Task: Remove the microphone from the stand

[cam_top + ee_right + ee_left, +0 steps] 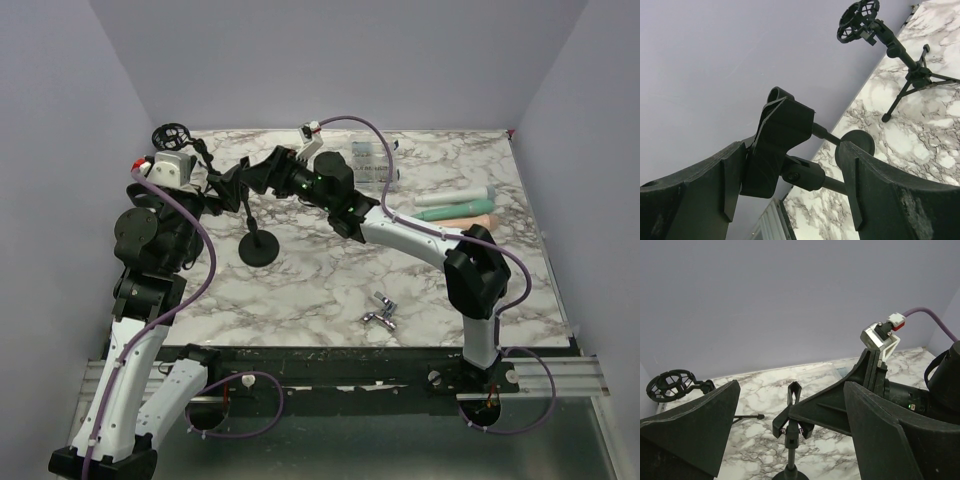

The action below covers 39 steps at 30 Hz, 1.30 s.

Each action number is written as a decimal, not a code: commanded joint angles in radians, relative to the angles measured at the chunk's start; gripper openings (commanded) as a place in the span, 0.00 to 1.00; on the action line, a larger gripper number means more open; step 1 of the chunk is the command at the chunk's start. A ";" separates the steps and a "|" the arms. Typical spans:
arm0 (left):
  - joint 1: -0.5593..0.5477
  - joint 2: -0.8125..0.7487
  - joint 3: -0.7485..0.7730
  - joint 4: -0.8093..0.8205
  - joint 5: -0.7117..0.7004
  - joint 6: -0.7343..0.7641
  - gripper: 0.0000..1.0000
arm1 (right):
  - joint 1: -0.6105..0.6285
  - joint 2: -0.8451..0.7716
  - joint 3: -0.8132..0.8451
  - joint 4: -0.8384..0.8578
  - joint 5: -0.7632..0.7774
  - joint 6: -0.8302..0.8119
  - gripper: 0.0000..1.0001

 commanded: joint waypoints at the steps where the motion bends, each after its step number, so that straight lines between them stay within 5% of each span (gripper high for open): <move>1: 0.000 0.000 0.003 0.008 -0.015 -0.011 0.88 | 0.008 0.073 -0.100 -0.193 0.037 -0.060 0.79; 29: 0.000 0.009 0.003 0.008 -0.011 -0.018 0.88 | 0.022 0.174 -0.325 -0.159 0.067 -0.028 0.80; 39: 0.000 0.006 0.003 0.007 -0.011 -0.018 0.88 | 0.035 0.166 -0.231 -0.370 0.251 -0.171 0.80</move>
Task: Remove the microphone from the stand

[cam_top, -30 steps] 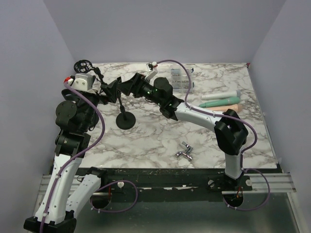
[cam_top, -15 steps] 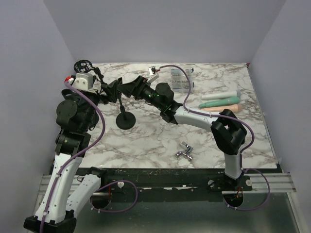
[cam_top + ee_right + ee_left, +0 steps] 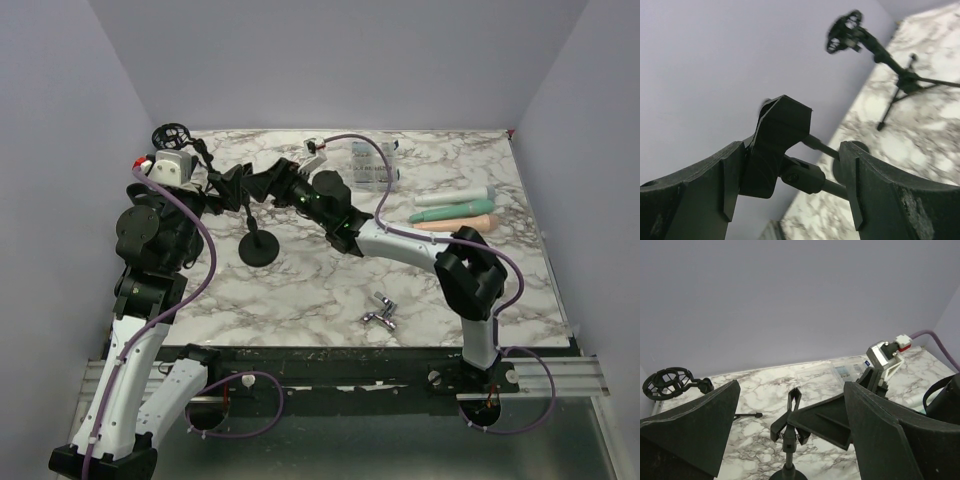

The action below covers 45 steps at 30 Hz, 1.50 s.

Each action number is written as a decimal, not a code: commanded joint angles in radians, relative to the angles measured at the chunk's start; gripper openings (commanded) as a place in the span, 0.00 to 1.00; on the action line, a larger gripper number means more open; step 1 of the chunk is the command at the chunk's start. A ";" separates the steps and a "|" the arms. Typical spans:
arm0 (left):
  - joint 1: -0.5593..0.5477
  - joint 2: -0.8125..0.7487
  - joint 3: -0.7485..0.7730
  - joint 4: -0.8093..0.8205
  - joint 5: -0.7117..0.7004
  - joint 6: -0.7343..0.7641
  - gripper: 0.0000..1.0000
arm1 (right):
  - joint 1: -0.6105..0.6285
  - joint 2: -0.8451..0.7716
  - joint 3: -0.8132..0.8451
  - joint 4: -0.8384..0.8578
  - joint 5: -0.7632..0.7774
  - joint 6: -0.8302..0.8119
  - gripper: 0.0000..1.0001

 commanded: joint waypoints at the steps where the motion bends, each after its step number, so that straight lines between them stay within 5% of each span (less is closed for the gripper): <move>1: 0.000 -0.004 0.003 0.008 -0.011 -0.007 0.88 | 0.015 0.145 -0.059 -0.645 0.150 -0.249 0.80; 6: 0.000 -0.003 0.001 0.010 -0.011 -0.008 0.88 | 0.021 0.163 0.004 -0.769 0.186 -0.282 0.80; 18: 0.000 -0.005 0.002 0.008 -0.015 -0.005 0.88 | 0.022 0.150 0.026 -0.725 0.130 -0.295 0.82; 25: 0.000 -0.007 -0.001 0.012 -0.014 -0.005 0.88 | 0.022 0.103 0.200 -0.733 0.075 -0.317 1.00; 32: -0.003 -0.004 -0.011 0.020 -0.021 -0.006 0.88 | 0.022 0.018 0.403 -0.814 0.128 -0.361 1.00; 36: -0.002 0.005 -0.011 0.021 -0.012 -0.014 0.88 | 0.022 -0.139 0.299 -0.801 0.217 -0.387 1.00; 45: -0.039 0.015 -0.014 0.024 0.007 -0.035 0.88 | 0.021 -0.698 -0.232 -0.835 0.491 -0.400 1.00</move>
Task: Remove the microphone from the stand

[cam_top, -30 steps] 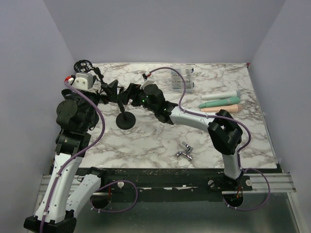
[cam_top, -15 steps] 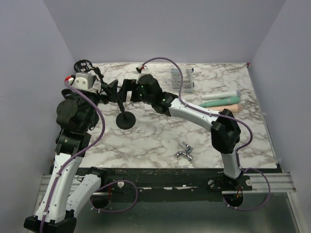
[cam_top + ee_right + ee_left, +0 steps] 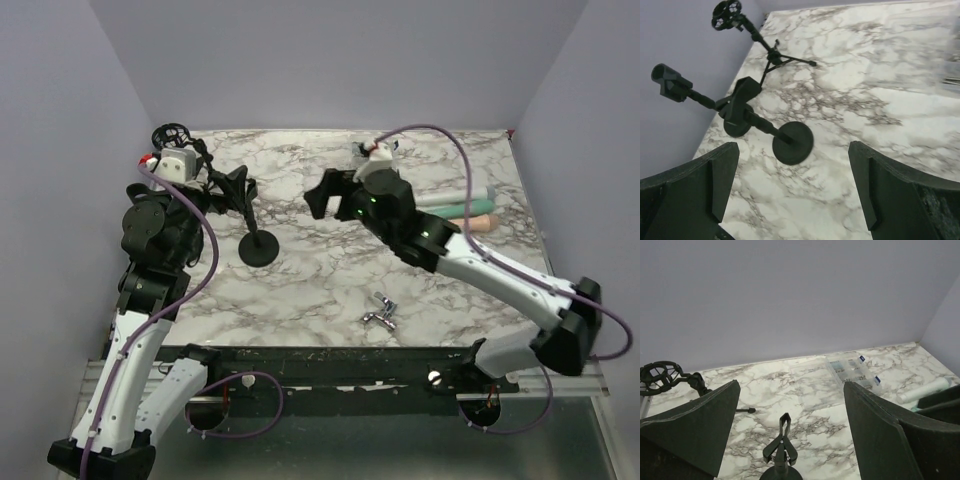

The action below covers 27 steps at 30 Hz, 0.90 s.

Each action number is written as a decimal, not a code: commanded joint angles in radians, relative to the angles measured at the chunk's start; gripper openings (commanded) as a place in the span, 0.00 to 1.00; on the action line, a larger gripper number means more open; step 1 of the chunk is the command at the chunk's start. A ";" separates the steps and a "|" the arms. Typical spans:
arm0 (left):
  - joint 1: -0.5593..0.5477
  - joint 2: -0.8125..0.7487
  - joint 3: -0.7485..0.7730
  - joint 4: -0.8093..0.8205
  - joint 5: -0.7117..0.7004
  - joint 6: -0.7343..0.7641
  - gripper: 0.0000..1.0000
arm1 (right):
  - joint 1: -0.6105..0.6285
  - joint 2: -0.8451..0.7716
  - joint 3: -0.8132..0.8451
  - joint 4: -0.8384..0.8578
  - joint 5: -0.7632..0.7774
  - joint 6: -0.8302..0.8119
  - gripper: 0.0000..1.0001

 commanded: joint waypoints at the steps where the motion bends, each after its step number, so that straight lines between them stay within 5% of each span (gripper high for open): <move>1: -0.043 -0.008 -0.010 0.023 0.007 -0.015 0.88 | 0.000 -0.287 -0.224 -0.088 0.215 -0.018 1.00; 8: -0.097 -0.068 -0.025 0.009 0.005 -0.063 0.89 | -0.001 -0.849 -0.411 -0.334 0.375 0.019 1.00; 14: -0.095 -0.266 -0.177 0.022 0.090 -0.179 0.91 | -0.001 -1.216 -0.433 -0.509 0.397 0.050 1.00; 27: -0.096 -0.743 -0.284 -0.034 0.169 -0.317 0.96 | -0.001 -1.308 -0.331 -0.615 0.367 0.027 1.00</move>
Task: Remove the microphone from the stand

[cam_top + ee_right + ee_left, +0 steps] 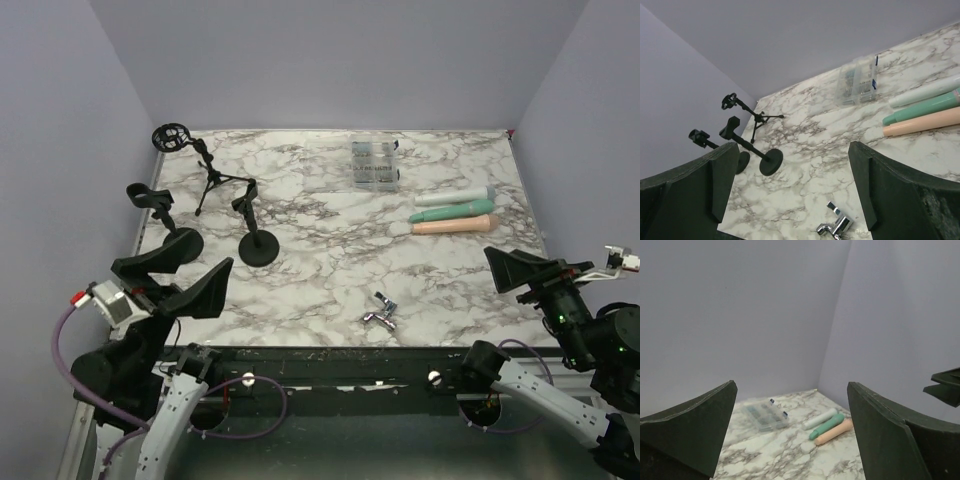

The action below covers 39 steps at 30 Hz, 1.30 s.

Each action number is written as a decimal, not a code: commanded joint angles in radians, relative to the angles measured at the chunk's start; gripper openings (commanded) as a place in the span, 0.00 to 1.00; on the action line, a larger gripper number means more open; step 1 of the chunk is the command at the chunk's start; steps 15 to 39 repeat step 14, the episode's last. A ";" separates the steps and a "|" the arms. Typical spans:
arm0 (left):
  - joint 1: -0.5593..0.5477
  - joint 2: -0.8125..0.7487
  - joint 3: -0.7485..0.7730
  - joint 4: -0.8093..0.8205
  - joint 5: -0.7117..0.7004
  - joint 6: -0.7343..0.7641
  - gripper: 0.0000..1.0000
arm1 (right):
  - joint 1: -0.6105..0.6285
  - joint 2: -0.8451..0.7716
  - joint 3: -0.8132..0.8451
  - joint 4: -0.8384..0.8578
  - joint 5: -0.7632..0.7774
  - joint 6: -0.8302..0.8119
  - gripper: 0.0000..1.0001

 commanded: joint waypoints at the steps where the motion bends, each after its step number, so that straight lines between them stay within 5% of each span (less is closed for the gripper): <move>1: 0.000 -0.087 0.003 -0.031 0.014 -0.056 0.96 | 0.000 -0.001 0.068 -0.051 0.039 -0.018 1.00; 6: 0.000 -0.160 0.015 -0.017 -0.012 -0.059 0.98 | 0.000 -0.018 0.144 -0.075 0.135 -0.054 1.00; 12: 0.000 -0.161 0.019 -0.042 -0.025 -0.046 0.98 | 0.000 -0.071 0.096 -0.009 0.041 -0.096 1.00; 39: 0.000 -0.163 0.010 -0.031 -0.020 -0.052 0.98 | 0.000 -0.036 0.102 -0.072 0.118 -0.019 1.00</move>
